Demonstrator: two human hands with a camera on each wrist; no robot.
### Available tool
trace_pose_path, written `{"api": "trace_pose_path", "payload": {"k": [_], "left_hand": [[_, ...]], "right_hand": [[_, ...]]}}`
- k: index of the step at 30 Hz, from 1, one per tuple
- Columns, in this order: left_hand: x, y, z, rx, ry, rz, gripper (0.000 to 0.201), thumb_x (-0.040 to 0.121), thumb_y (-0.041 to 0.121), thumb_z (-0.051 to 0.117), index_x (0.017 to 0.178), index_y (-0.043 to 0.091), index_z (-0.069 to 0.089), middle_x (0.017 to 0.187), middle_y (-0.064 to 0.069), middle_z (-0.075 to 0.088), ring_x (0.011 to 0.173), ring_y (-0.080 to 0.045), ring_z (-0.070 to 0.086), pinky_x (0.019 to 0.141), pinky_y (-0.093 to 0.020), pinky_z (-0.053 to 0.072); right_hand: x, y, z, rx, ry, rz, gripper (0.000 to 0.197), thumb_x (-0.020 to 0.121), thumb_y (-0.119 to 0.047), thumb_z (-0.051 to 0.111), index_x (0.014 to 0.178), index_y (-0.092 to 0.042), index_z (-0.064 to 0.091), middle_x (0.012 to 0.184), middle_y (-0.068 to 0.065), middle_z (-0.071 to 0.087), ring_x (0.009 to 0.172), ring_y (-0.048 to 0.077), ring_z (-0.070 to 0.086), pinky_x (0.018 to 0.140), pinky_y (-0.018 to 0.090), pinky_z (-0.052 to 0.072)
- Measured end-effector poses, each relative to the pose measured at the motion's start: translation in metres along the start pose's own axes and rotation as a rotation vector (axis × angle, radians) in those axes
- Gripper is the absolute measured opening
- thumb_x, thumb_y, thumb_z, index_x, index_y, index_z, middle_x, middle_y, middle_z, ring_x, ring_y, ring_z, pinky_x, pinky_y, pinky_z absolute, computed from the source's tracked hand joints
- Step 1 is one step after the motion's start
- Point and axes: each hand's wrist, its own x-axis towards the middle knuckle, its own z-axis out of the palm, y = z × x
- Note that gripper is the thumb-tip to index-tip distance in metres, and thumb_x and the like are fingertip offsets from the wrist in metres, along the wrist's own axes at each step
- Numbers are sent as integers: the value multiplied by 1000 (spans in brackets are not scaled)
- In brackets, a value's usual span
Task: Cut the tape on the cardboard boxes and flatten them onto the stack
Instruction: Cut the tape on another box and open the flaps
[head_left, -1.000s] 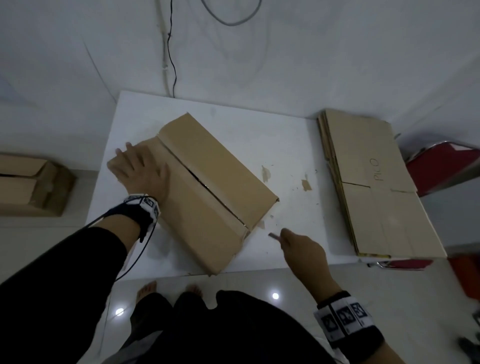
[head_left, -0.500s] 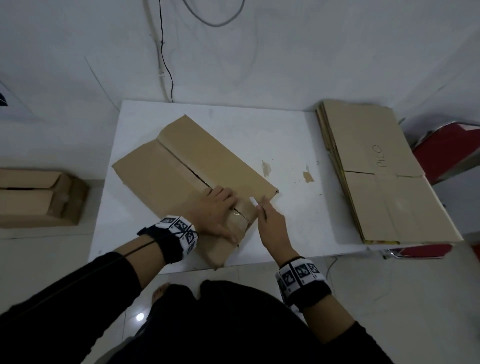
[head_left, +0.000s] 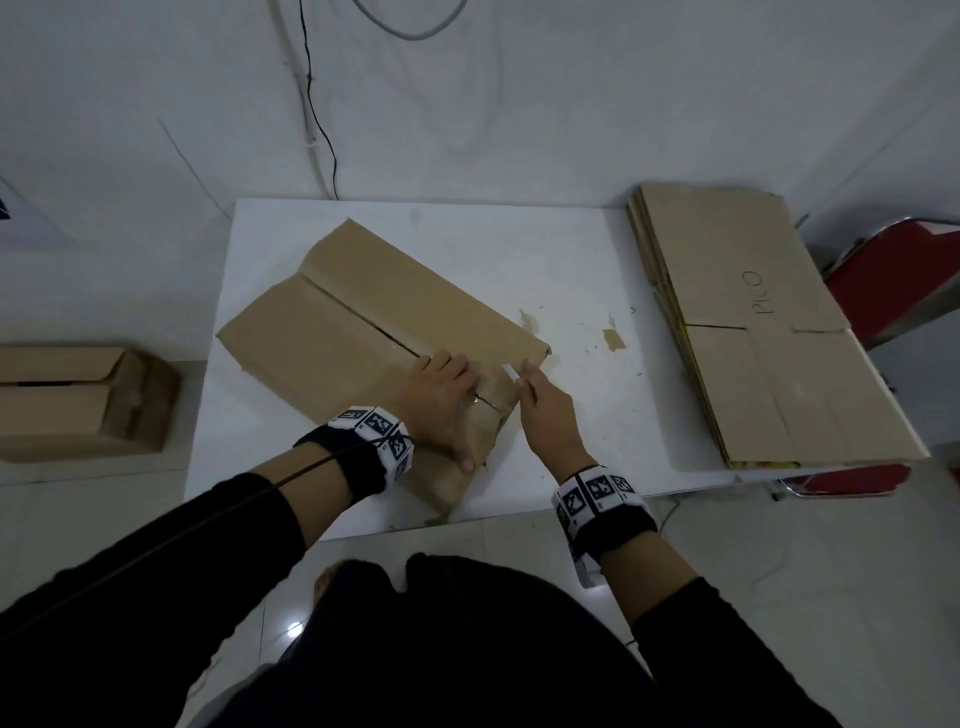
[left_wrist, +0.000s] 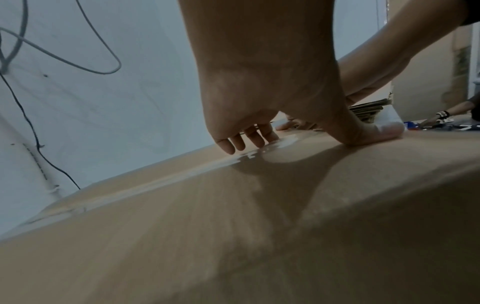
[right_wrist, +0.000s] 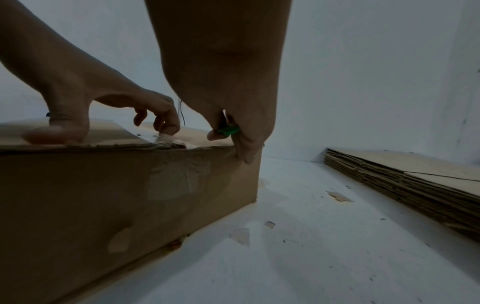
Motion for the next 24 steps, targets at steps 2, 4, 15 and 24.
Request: {"api": "trace_pose_path", "payload": {"k": [2,4,15,24], "left_hand": [[3,1,-1,14,-10,-1,113,47,84,66,131,15,37,132,0,38,118,-22,33,103,-36,27],[5,3,-1,-8,-37,-12,111,49,81,68,132,15,36,133,-1,39,120,-22,34,104,-36,25],[-1,4,10,-229,-49,-27,96,51,62,81,131,23,46,127,-1,38,118,-24,26,102,-32,27],[-8,4,10,-296,-13,-7,91,56,54,83,132,23,45,126,-2,37,120,-25,25,98,-27,23]], "right_hand": [[4,2,-4,-1,-25,-7,43,106,-33,40,144,-15,48,98,3,64,84,16,58,70,25,44],[6,10,-10,-45,-2,-31,39,104,-40,41,134,-22,58,100,-5,62,87,10,57,71,20,43],[-14,25,-11,-120,-94,-64,34,102,-41,48,80,-17,57,67,4,59,64,22,57,59,33,44],[-12,14,-27,-299,-175,-199,31,104,-30,44,81,-13,55,62,-7,49,56,8,42,52,28,29]]}}
